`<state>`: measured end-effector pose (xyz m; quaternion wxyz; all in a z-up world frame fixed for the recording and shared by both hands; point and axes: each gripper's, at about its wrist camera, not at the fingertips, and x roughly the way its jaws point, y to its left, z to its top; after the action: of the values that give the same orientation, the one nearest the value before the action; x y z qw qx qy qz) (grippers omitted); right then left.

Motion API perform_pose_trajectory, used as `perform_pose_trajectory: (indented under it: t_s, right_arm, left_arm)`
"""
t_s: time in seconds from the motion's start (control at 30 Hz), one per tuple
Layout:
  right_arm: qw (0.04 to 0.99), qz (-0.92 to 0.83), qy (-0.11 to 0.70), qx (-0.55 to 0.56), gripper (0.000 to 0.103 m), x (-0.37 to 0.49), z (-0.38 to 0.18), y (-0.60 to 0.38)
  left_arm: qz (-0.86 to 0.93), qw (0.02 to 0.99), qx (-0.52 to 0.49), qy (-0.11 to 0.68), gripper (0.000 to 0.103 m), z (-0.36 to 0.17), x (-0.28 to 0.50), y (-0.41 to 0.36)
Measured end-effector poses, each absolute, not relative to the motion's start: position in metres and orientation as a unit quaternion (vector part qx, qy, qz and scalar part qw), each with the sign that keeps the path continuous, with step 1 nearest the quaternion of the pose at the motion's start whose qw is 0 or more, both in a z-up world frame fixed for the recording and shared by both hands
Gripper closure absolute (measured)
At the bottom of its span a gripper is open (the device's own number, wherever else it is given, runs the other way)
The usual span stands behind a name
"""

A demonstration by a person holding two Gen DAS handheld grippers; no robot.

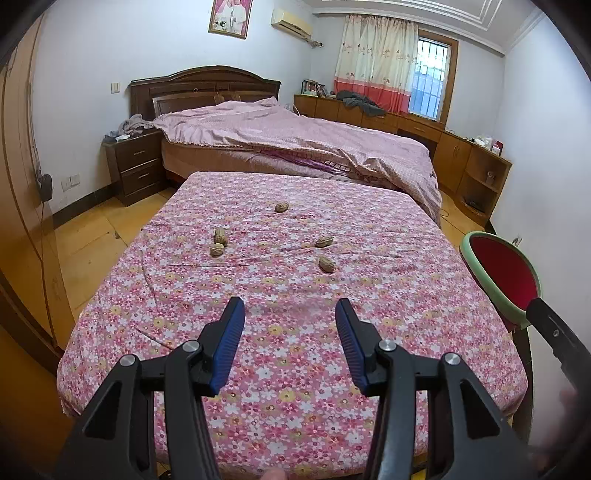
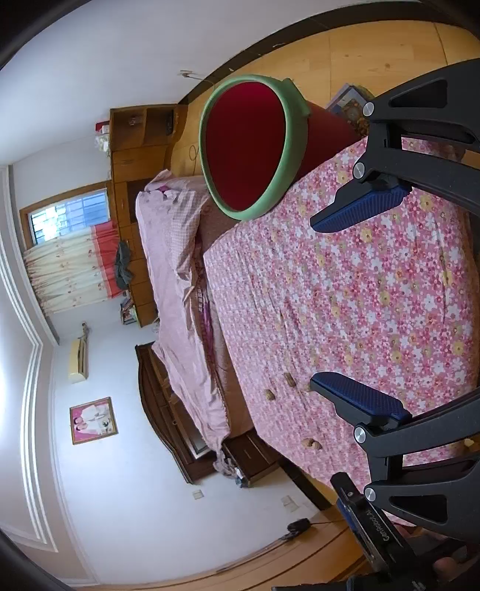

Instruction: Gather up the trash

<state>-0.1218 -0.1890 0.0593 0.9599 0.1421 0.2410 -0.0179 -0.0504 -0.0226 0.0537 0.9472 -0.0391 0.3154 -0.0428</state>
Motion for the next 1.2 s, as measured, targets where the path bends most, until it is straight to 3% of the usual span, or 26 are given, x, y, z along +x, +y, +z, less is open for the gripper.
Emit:
perform_pose_trajectory:
  t_s: [1.2]
  right_arm:
    - [0.957, -0.032, 0.253, 0.139, 0.024, -0.1256, 0.0544, -0.1872]
  left_arm:
    - [-0.034, 0.950, -0.046, 0.306, 0.052, 0.0520, -0.0554, -0.0241]
